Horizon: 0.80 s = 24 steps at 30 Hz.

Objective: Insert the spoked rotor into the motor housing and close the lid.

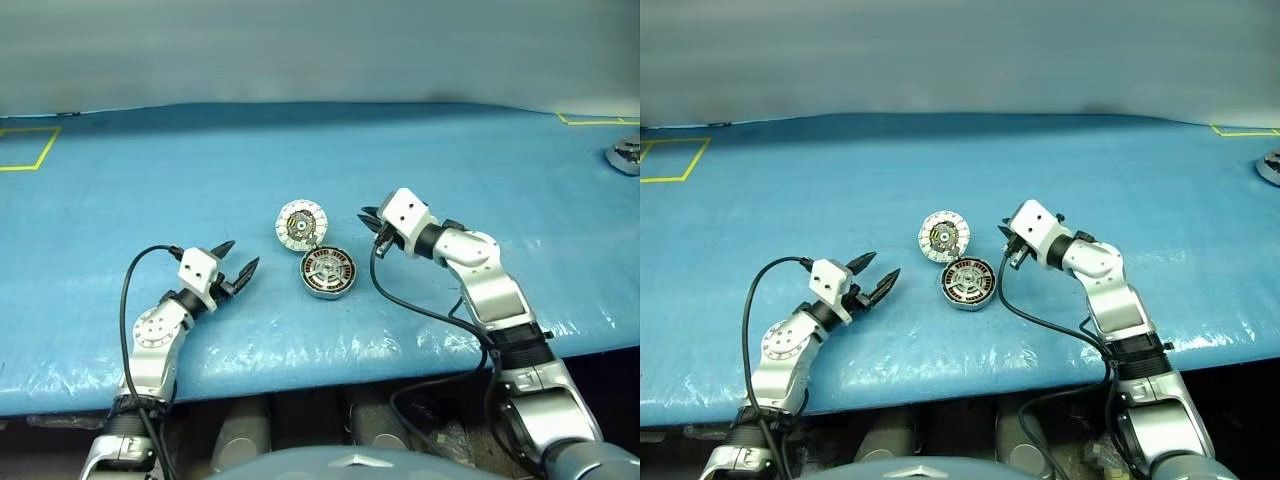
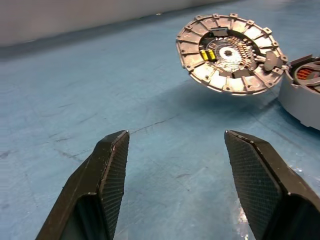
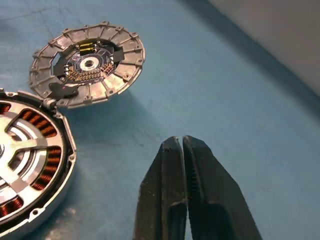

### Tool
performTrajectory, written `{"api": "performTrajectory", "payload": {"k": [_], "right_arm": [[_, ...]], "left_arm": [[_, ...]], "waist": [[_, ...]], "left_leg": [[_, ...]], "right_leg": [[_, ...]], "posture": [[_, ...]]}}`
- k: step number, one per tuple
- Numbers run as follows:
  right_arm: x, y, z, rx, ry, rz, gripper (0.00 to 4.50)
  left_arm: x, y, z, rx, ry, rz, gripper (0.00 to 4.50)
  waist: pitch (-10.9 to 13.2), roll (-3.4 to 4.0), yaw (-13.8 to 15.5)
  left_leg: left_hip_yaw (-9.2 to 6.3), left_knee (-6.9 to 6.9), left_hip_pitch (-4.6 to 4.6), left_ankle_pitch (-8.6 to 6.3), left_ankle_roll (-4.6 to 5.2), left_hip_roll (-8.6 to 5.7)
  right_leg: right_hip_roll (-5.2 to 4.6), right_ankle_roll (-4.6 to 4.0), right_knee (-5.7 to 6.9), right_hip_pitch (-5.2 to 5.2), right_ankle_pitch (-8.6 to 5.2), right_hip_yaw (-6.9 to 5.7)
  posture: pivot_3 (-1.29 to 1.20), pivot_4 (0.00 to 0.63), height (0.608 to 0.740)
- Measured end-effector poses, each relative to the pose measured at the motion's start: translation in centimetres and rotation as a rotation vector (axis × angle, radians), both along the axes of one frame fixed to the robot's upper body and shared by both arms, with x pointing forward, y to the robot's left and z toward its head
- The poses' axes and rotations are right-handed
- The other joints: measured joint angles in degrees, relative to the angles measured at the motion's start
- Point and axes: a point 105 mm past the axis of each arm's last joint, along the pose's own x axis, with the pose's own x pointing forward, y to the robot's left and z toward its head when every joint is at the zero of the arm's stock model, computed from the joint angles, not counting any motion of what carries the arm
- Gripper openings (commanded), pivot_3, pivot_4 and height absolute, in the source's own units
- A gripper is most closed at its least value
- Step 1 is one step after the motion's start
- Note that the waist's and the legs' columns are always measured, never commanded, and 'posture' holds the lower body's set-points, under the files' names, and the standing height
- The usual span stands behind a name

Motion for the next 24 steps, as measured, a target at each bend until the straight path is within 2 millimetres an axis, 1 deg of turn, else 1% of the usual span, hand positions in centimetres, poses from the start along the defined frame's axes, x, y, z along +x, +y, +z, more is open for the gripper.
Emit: {"api": "performTrajectory", "payload": {"k": [3,5,8,11,13,14,16,18,21,24], "right_arm": [[-0.6,-0.3,-0.9,0.001,0.029,-0.021,0.01],[-1.0,-0.5,-1.6,0.010,0.050,-0.042,0.01],[-1.8,-0.3,-2.6,0.033,0.071,-0.064,0.01],[-2.4,-0.8,-3.0,0.033,0.080,-0.088,0.01],[-2.8,-1.1,-3.1,0.037,0.078,-0.105,0.01],[-2.8,-1.0,-3.1,0.039,0.075,-0.104,0.01],[-3.0,-1.3,-2.9,0.042,0.067,-0.117,0.01],[-3.2,-1.7,-2.8,0.043,0.062,-0.135,0.01],[-3.5,-2.0,-3.0,0.044,0.067,-0.155,0.01],[-3.6,-2.3,-3.0,0.042,0.064,-0.170,0.01]], "left_arm": [[1.8,0.6,0.4,-0.014,0.033,0.066,3.21],[2.9,0.3,0.8,-0.057,0.050,0.077,3.21],[4.8,-0.6,1.3,-0.120,0.086,0.070,3.21],[6.6,-1.3,1.2,-0.155,0.133,0.073,3.21],[8.0,-2.2,1.2,-0.206,0.179,0.064,3.21],[8.3,-2.5,1.4,-0.218,0.182,0.058,3.21],[8.9,-3.6,1.8,-0.298,0.211,0.009,3.21],[9.4,-4.4,2.1,-0.408,0.256,-0.039,3.21],[9.7,-4.7,2.2,-0.457,0.297,-0.075,3.21],[9.5,-4.9,1.5,-0.522,0.354,-0.104,3.21]], "waist": [[0.0,0.00,-0.1],[0.0,0.00,-0.1],[0.0,-0.01,0.0],[0.0,-0.01,0.0],[0.0,-0.03,0.0],[0.0,-0.03,-0.1],[0.0,-0.04,-0.2],[0.0,-0.05,-0.2],[0.0,-0.05,-0.4],[0.0,-0.05,-0.4]], "left_leg": [[0.00,0.06,0.02,0.02,-0.02,0.00],[0.00,0.08,0.02,0.02,-0.02,-0.01],[-0.02,0.07,-0.01,0.02,-0.02,-0.03],[-0.03,0.06,-0.02,0.02,-0.02,-0.04],[-0.05,0.07,-0.04,0.02,-0.02,-0.05],[-0.04,0.06,-0.03,0.02,-0.02,-0.05],[-0.04,0.06,-0.04,0.02,-0.02,-0.05],[-0.07,0.05,-0.06,0.02,-0.02,-0.05],[-0.09,0.00,-0.05,0.02,-0.02,-0.06],[-0.09,0.00,-0.07,0.01,-0.02,-0.06]], "right_leg": [[0.01,-0.01,0.00,0.06,0.00,0.00],[0.01,0.00,-0.02,0.08,0.01,0.00],[0.00,0.07,-0.04,0.08,0.05,-0.01],[0.00,0.07,-0.06,0.08,0.05,-0.02],[0.00,0.08,-0.07,0.08,0.05,-0.04],[0.00,0.08,-0.08,0.08,0.05,-0.03],[0.01,0.09,-0.09,0.08,0.06,-0.03],[0.01,0.09,-0.08,0.07,0.05,-0.06],[0.01,0.09,-0.09,0.07,0.04,-0.05],[0.00,0.09,-0.09,0.07,0.04,-0.05]], "posture": [[0.00,0.150,0.740],[0.00,0.150,0.740],[0.00,0.150,0.740],[0.00,0.150,0.740],[0.00,0.150,0.740],[0.00,0.150,0.740],[0.00,0.150,0.740],[0.00,0.150,0.740],[0.00,0.150,0.740],[0.00,0.150,0.740]]}}
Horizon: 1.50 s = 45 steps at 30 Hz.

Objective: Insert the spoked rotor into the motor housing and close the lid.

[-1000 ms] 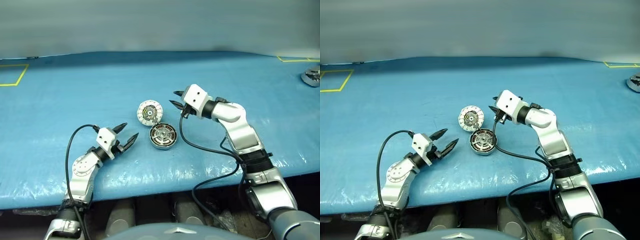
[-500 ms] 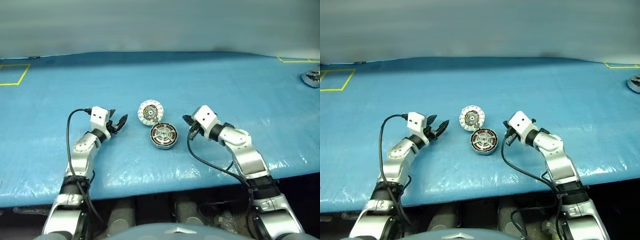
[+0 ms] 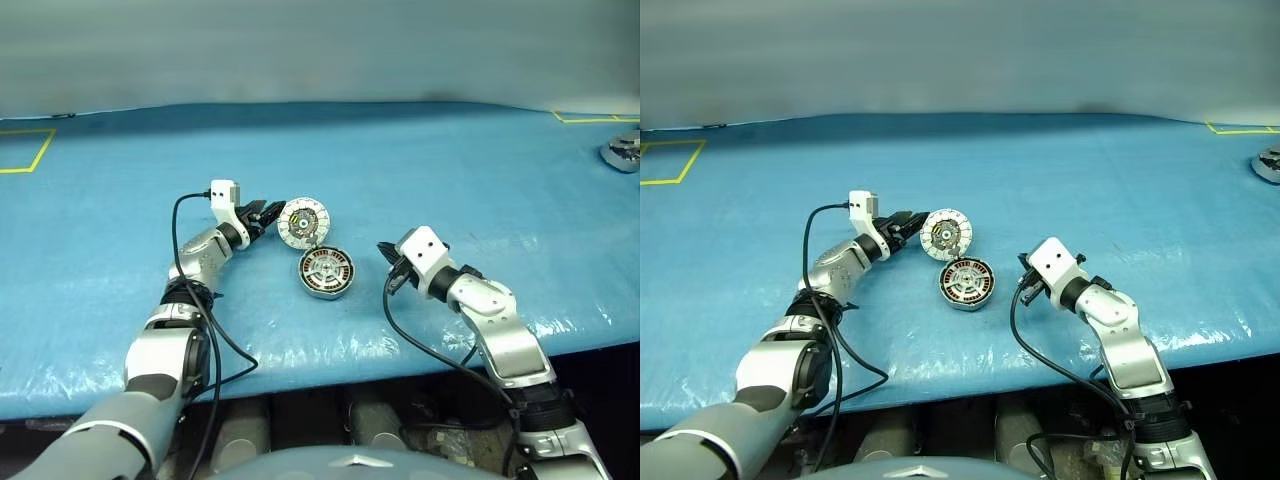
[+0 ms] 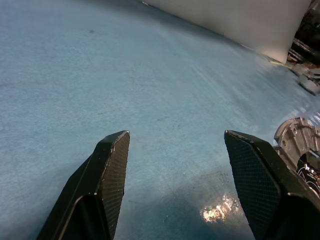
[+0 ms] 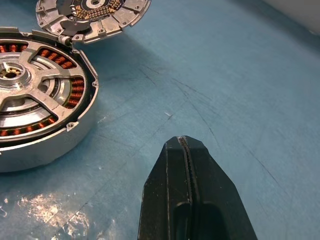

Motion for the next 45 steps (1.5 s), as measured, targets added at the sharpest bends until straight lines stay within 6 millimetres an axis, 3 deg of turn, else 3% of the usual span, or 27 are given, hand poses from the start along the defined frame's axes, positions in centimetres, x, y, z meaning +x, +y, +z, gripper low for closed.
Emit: {"api": "performTrajectory", "payload": {"k": [4,12,20,37,45], "right_arm": [[-0.2,-0.1,0.4,-0.011,-0.014,0.001,0.01],[-0.2,-0.3,0.2,-0.017,-0.006,-0.010,0.01],[0.0,-0.5,0.4,-0.033,-0.016,-0.013,0.01],[0.8,-2.2,1.4,-0.030,-0.082,-0.117,0.01],[1.0,-2.6,1.8,-0.028,-0.110,-0.156,0.01]], "left_arm": [[-0.3,0.1,-0.3,-0.086,0.035,-0.012,3.21],[-0.9,-0.7,1.2,-0.276,0.013,-0.102,3.21],[-1.9,-2.4,2.9,-0.325,-0.038,-0.238,3.21],[-5.6,-7.4,1.6,-0.196,0.008,-0.569,3.21],[-6.6,-7.1,0.5,-0.100,0.026,-0.620,3.21]], "waist": [[0.0,-0.01,0.0],[0.0,-0.01,0.0],[0.0,-0.01,0.0],[0.0,-0.01,0.0],[0.0,0.00,0.0]], "left_leg": [[-0.03,0.01,-0.01,0.00,0.00,0.00],[-0.04,0.03,-0.01,0.00,0.00,0.00],[-0.04,0.04,-0.01,0.00,-0.01,0.00],[-0.04,0.05,0.00,0.00,0.00,0.00],[-0.03,0.05,0.01,0.00,0.00,0.00]], "right_leg": [[0.00,0.00,0.00,0.00,0.00,-0.02],[0.00,0.00,0.01,0.00,0.00,-0.02],[0.00,0.00,0.02,0.00,0.00,-0.01],[0.00,-0.01,0.04,0.01,0.00,0.00],[0.01,-0.02,0.04,0.01,-0.01,0.01]], "posture": [[0.00,0.150,0.740],[0.00,0.150,0.740],[0.00,0.150,0.740],[0.00,0.150,0.740],[0.00,0.150,0.740]]}}
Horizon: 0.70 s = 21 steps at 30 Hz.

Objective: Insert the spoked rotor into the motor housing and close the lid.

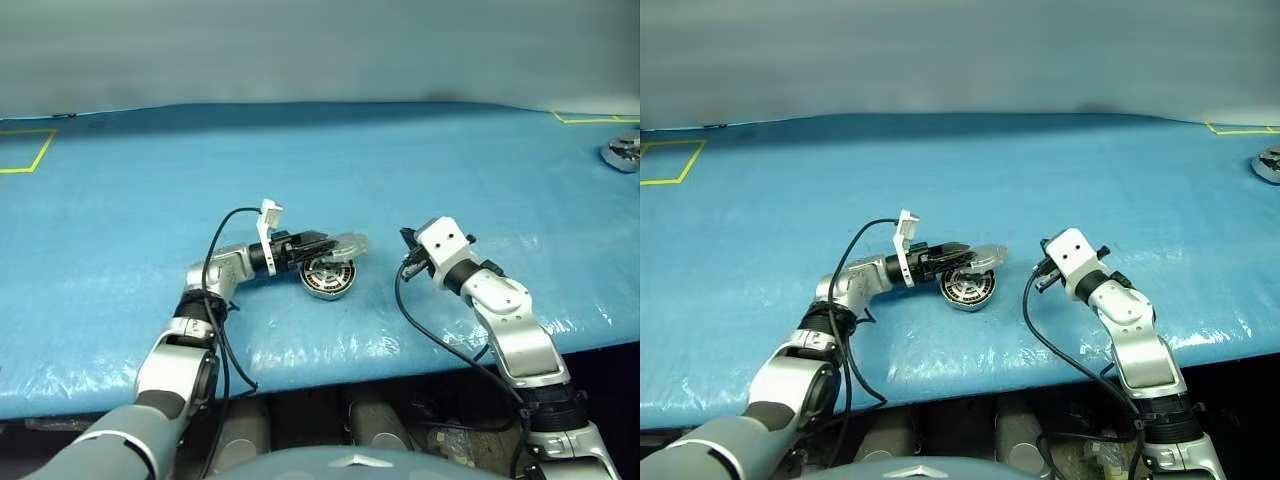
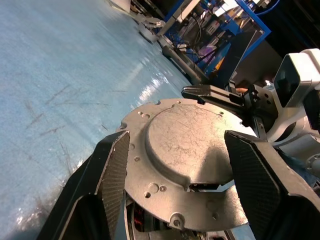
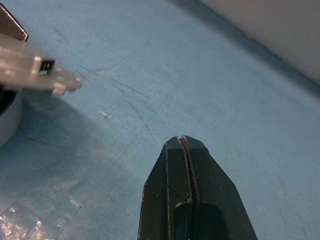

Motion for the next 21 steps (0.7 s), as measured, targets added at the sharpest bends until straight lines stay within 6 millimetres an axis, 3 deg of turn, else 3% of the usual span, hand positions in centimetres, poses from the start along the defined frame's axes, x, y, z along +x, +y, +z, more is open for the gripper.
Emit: {"api": "performTrajectory", "payload": {"k": [5,10,17,21], "right_arm": [[0.3,-0.3,0.5,0.028,-0.033,-0.032,0.01],[0.5,0.6,0.6,0.093,-0.029,-0.010,0.01],[0.2,2.5,0.6,0.228,0.006,0.074,0.01],[-0.4,4.0,0.8,0.365,0.039,0.161,0.01]], "left_arm": [[-1.4,1.5,-2.4,0.064,0.036,0.016,3.21],[-1.7,2.3,-2.7,0.092,0.018,0.042,3.21],[-1.4,3.8,-2.6,0.071,-0.019,0.155,3.21],[-1.0,4.9,-1.2,0.068,-0.178,0.276,3.21]], "waist": [[0.0,0.02,-0.1],[0.0,0.05,0.0],[-0.1,0.07,-0.5],[0.0,0.06,-0.6]], "left_leg": [[0.00,0.00,0.01,0.00,0.00,0.01],[0.00,0.01,0.23,0.00,0.00,0.01],[-0.01,0.04,0.37,0.00,0.01,0.03],[-0.03,0.04,0.30,0.00,0.00,0.04]], "right_leg": [[0.00,-0.01,0.00,0.01,-0.01,0.00],[-0.01,-0.05,-0.01,0.22,-0.03,0.00],[0.01,-0.25,0.03,0.33,-0.15,-0.01],[-0.01,-0.18,-0.01,0.32,-0.10,-0.01]], "posture": [[0.00,0.150,0.740],[0.00,0.150,0.740],[0.00,0.150,0.740],[0.00,0.150,0.740]]}}
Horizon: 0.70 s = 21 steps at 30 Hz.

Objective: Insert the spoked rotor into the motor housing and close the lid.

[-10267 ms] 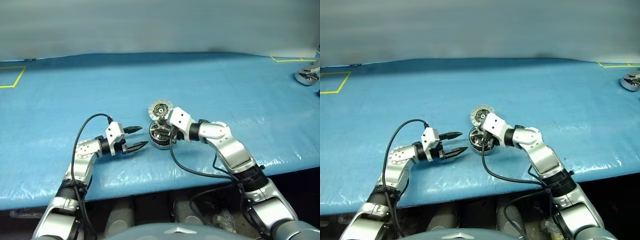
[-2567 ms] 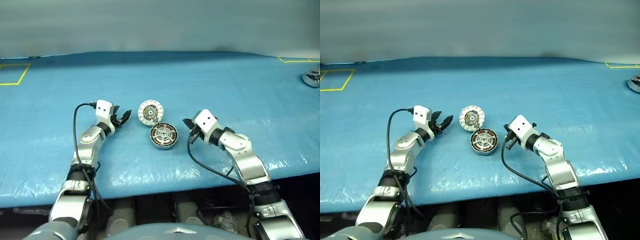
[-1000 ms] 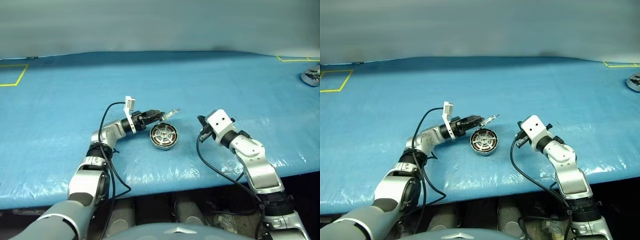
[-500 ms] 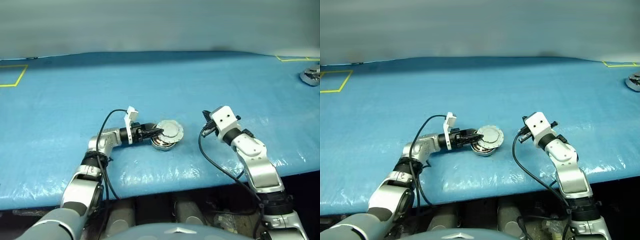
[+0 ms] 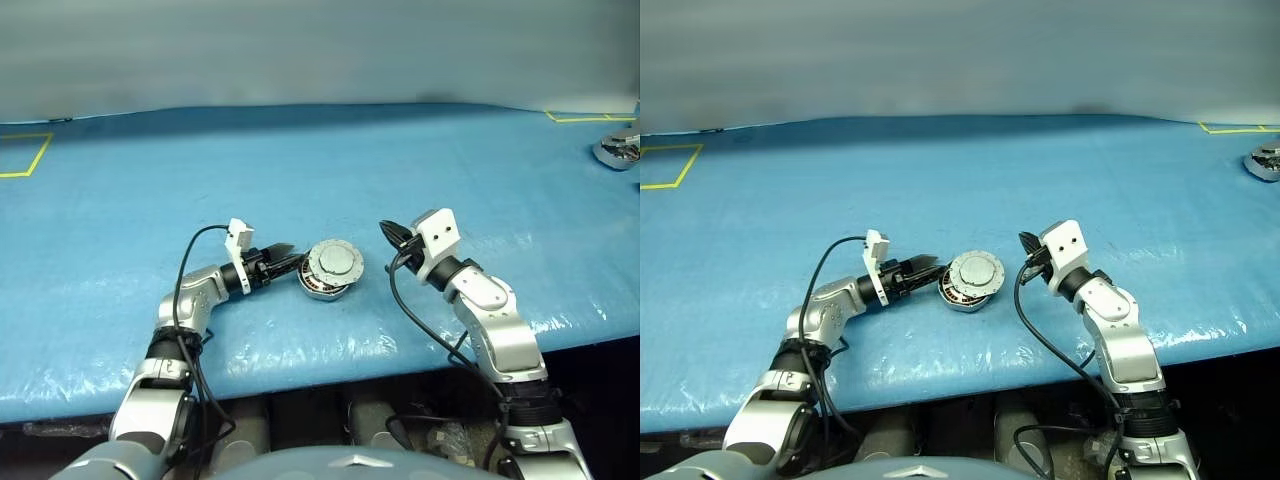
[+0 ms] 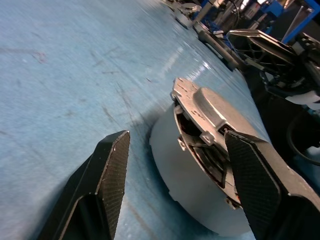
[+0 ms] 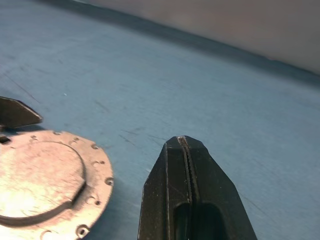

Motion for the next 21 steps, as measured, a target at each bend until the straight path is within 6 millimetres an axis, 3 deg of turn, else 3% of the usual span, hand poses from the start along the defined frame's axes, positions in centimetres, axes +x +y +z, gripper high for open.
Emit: {"api": "performTrajectory", "payload": {"k": [2,5,9,14,17,21], "right_arm": [[-0.4,0.5,-0.3,0.037,0.033,0.039,0.01],[-1.0,1.3,-1.1,0.037,0.081,0.104,0.59],[-1.5,2.0,-1.7,0.026,0.113,0.158,1.91],[-1.5,2.5,-2.0,0.030,0.125,0.178,3.56],[-1.1,3.1,-1.8,0.050,0.105,0.174,3.61],[-0.9,3.6,-3.0,0.061,0.152,0.194,3.61]], "left_arm": [[-0.3,0.1,1.6,0.007,-0.111,0.020,3.21],[-1.1,0.3,2.9,0.055,-0.222,0.011,3.21],[-2.1,0.4,2.0,0.234,-0.322,-0.004,3.21],[-3.1,0.8,0.9,0.328,-0.355,-0.020,3.21],[-3.8,0.7,0.6,0.337,-0.375,-0.036,3.21],[-5.0,0.6,-0.4,0.330,-0.370,-0.050,3.21]], "waist": [[0.0,0.00,0.3],[0.0,0.01,0.4],[0.0,0.01,0.4],[0.0,0.00,0.3],[0.0,0.02,0.4],[0.0,0.02,0.3]], "left_leg": [[0.00,0.00,-0.03,0.00,0.00,-0.01],[0.01,-0.01,-0.01,0.00,0.00,-0.01],[0.02,0.01,0.04,0.00,0.00,-0.01],[0.02,0.01,0.01,0.00,0.00,0.00],[0.03,0.00,0.00,0.00,0.00,0.00],[0.04,-0.02,0.00,0.00,0.00,0.01]], "right_leg": [[-0.01,0.13,-0.05,0.00,0.08,0.00],[-0.01,0.06,-0.06,0.01,0.03,0.00],[0.00,-0.10,-0.01,0.01,-0.06,0.01],[0.00,-0.11,-0.02,0.00,-0.07,0.00],[-0.01,-0.11,-0.03,-0.01,-0.07,0.00],[-0.01,-0.13,-0.03,-0.03,-0.08,0.00]], "posture": [[0.00,0.150,0.740],[0.00,0.150,0.740],[0.00,0.150,0.740],[0.00,0.150,0.740],[0.00,0.150,0.740],[0.00,0.150,0.740]]}}
